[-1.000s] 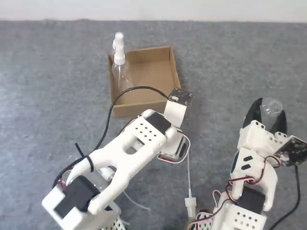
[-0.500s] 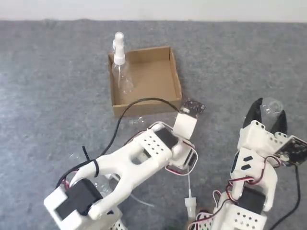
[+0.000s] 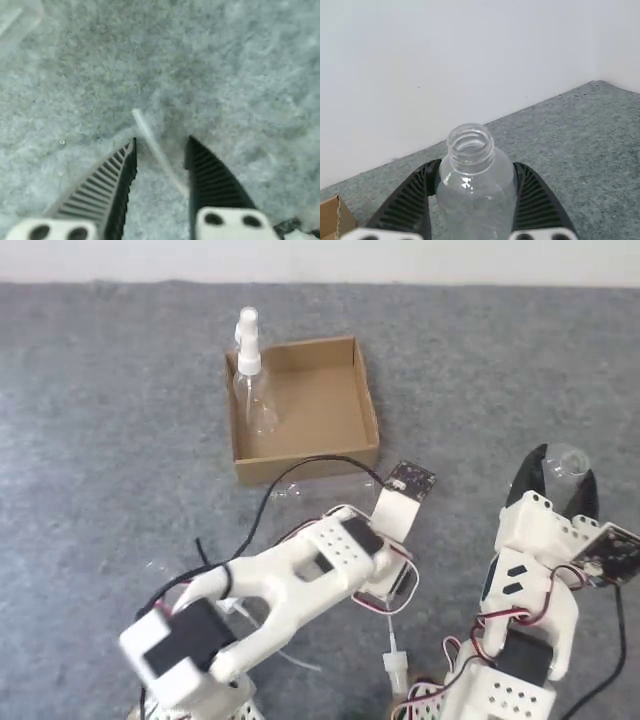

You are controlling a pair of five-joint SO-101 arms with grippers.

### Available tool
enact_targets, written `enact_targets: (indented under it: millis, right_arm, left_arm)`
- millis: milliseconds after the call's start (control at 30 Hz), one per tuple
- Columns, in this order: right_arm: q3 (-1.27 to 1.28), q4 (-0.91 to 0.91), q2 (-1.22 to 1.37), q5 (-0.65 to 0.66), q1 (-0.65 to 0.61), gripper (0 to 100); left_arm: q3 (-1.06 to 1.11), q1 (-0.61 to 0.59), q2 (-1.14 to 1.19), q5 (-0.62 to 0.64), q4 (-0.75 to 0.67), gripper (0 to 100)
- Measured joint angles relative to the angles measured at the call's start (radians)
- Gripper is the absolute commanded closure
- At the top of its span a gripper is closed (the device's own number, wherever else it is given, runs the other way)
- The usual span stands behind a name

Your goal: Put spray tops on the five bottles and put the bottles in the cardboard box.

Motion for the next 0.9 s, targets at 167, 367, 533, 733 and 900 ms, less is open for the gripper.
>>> enact_targets:
  millis: [167, 367, 533, 733, 900]
  right_arm:
    - [0.000, 0.000, 0.000, 0.000, 0.000, 98.5]
    - [0.000, 0.000, 0.000, 0.000, 0.000, 98.5]
    - [0.000, 0.000, 0.000, 0.000, 0.000, 98.5]
    - [0.000, 0.000, 0.000, 0.000, 0.000, 98.5]
    - [0.000, 0.000, 0.000, 0.000, 0.000, 98.5]
  left_arm:
    - [-0.121, 0.002, 0.080, 0.000, 0.089, 99]
    - [-0.137, 0.002, 0.080, 0.000, 0.104, 99]
    - [-0.137, -0.003, 0.044, 0.000, 0.104, 99]
    - [-0.137, -0.124, -0.002, 0.000, 0.112, 99]
    - [-0.137, -0.198, -0.032, 0.000, 0.169, 99]
